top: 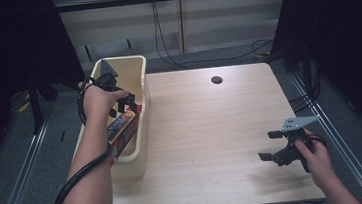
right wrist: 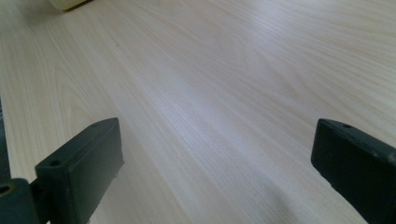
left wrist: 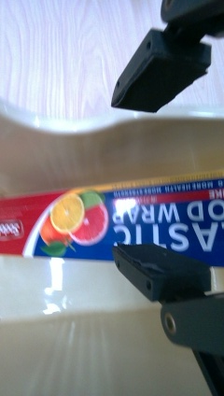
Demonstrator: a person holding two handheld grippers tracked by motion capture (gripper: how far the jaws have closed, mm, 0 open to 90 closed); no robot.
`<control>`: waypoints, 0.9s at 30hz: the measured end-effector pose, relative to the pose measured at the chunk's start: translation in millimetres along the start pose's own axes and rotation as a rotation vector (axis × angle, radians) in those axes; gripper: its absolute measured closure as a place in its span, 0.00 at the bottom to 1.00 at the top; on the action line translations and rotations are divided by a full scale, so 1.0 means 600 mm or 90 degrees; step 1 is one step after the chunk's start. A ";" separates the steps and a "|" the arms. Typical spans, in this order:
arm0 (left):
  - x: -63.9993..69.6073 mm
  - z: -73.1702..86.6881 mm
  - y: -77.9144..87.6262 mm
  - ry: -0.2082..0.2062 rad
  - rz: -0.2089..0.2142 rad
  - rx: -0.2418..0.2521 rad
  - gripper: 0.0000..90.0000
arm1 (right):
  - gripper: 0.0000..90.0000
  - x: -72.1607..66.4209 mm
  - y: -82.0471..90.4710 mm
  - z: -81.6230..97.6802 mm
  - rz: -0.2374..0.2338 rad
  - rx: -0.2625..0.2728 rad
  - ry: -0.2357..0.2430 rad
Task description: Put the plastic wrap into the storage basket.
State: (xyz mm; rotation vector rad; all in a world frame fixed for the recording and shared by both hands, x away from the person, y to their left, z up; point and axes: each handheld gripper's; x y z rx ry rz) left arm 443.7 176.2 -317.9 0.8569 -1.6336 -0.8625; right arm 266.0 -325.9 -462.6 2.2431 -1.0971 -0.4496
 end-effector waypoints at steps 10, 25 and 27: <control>0.036 -0.004 0.004 -0.042 0.024 0.017 0.17 | 0.02 0.001 0.001 -0.001 0.000 0.004 0.000; 0.100 -0.007 -0.010 -0.132 0.048 0.024 0.05 | 0.02 0.000 0.003 -0.002 -0.002 0.007 0.004; 0.108 -0.008 -0.013 -0.141 0.049 0.027 0.05 | 0.02 0.000 0.003 -0.003 -0.002 0.007 0.004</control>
Point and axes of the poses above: each handheld gripper's, and its own axes: y roughly backward along the jaws, z roughly out of its underside, x roughly to its right, and after that the axes turned 12 degrees about z, right-handed
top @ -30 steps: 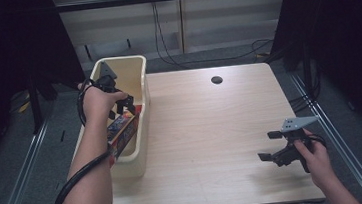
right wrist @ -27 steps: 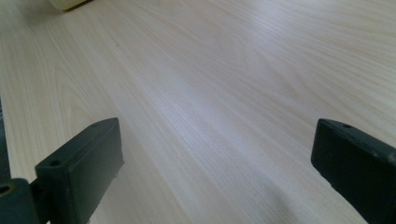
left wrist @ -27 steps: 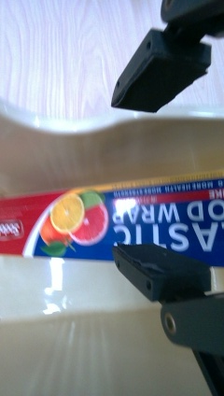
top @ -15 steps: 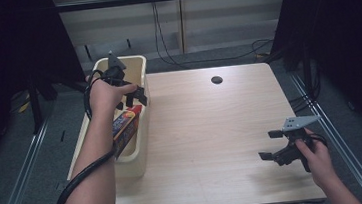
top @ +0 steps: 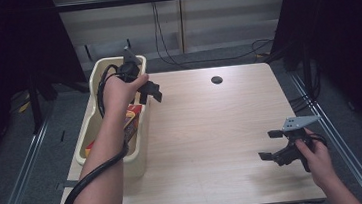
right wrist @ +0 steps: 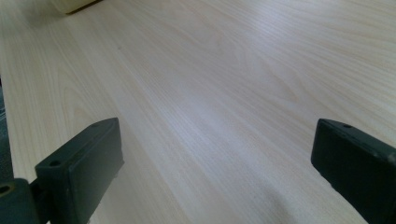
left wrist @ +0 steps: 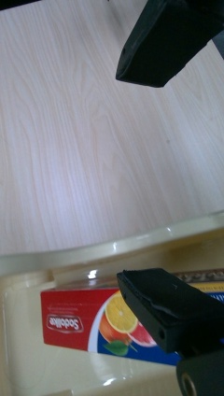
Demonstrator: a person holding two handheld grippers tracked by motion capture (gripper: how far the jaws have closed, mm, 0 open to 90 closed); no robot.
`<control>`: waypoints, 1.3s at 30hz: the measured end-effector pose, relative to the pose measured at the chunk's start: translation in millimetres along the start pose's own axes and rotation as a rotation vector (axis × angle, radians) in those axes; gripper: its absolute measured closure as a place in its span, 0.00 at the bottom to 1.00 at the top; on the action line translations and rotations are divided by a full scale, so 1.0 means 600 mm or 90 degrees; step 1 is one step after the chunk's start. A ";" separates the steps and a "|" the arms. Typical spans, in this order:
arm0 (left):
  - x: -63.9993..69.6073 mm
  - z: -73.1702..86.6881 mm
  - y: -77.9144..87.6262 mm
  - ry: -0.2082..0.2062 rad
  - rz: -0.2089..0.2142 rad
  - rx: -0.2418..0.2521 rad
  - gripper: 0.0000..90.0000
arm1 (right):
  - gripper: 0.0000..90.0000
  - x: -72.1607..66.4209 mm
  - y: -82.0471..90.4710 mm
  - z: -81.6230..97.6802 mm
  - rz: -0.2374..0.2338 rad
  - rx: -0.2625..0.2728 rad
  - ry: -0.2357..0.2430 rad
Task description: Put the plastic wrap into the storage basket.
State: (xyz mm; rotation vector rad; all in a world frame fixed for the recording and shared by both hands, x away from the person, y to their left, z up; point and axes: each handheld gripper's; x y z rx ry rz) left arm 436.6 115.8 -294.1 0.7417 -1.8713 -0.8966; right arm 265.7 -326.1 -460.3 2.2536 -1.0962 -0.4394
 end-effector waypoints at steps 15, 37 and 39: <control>0.039 0.003 -0.054 -0.059 0.033 -0.027 0.05 | 0.02 -0.001 -0.002 0.000 0.000 0.000 0.001; 0.054 0.017 -0.130 -0.085 0.075 -0.046 0.06 | 0.02 0.001 -0.005 0.002 0.004 -0.004 0.002; 0.054 0.017 -0.132 -0.089 0.071 -0.048 0.06 | 0.02 0.001 -0.005 0.002 0.005 -0.005 0.002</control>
Point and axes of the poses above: each handheld gripper's, and its own axes: y roughly backward along the jaws, z roughly out of its underside, x roughly to its right, and after that the axes turned 12 degrees about z, right-handed
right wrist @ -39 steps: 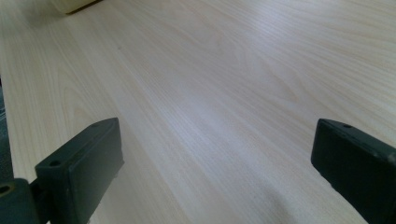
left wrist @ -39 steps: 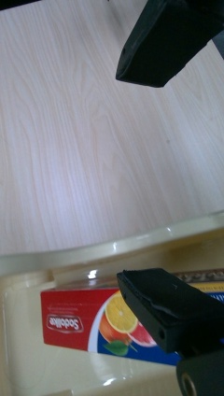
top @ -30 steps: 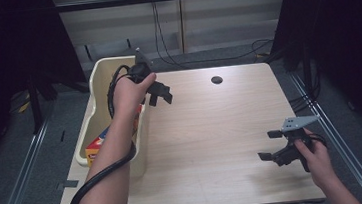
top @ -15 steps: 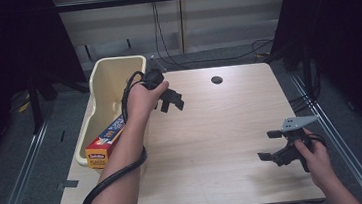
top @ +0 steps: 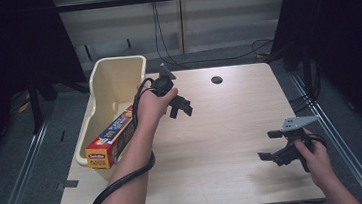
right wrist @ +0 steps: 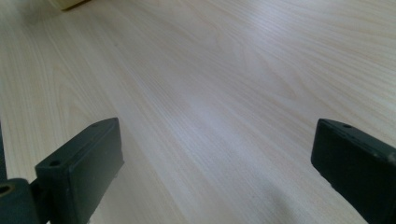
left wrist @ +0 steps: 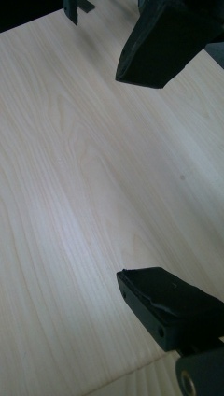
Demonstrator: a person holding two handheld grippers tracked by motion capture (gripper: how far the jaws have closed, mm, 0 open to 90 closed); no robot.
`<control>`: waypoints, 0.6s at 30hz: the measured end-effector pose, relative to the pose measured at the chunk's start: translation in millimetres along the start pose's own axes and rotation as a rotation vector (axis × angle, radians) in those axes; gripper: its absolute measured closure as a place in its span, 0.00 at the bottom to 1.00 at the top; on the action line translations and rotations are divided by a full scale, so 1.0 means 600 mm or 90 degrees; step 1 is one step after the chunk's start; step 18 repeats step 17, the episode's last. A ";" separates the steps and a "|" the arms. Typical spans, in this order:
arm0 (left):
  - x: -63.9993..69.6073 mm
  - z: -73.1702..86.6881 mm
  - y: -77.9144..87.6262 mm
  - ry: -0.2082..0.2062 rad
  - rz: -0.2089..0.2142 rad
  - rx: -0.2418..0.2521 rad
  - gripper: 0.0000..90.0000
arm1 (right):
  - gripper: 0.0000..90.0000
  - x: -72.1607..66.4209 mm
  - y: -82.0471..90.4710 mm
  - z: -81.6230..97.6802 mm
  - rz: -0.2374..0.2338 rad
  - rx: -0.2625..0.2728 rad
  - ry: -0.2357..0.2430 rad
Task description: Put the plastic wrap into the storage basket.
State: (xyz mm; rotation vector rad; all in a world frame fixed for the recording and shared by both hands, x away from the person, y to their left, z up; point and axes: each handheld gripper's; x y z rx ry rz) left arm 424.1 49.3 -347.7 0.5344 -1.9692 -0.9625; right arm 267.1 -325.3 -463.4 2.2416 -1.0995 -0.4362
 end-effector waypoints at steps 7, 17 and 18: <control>-0.003 0.009 -0.024 -0.004 0.009 0.000 0.06 | 0.02 0.000 -0.002 0.000 -0.002 -0.003 0.000; -0.009 0.019 -0.031 -0.009 0.019 0.000 0.06 | 0.02 0.000 -0.005 0.001 0.002 -0.007 0.002; -0.009 0.019 -0.031 -0.009 0.019 0.000 0.06 | 0.02 0.000 -0.005 0.001 0.002 -0.007 0.002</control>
Point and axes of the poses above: each handheld gripper's, and its own axes: y roughly backward along the jaws, z roughly out of its underside, x roughly to its right, and after that the axes turned 12 degrees about z, right-handed
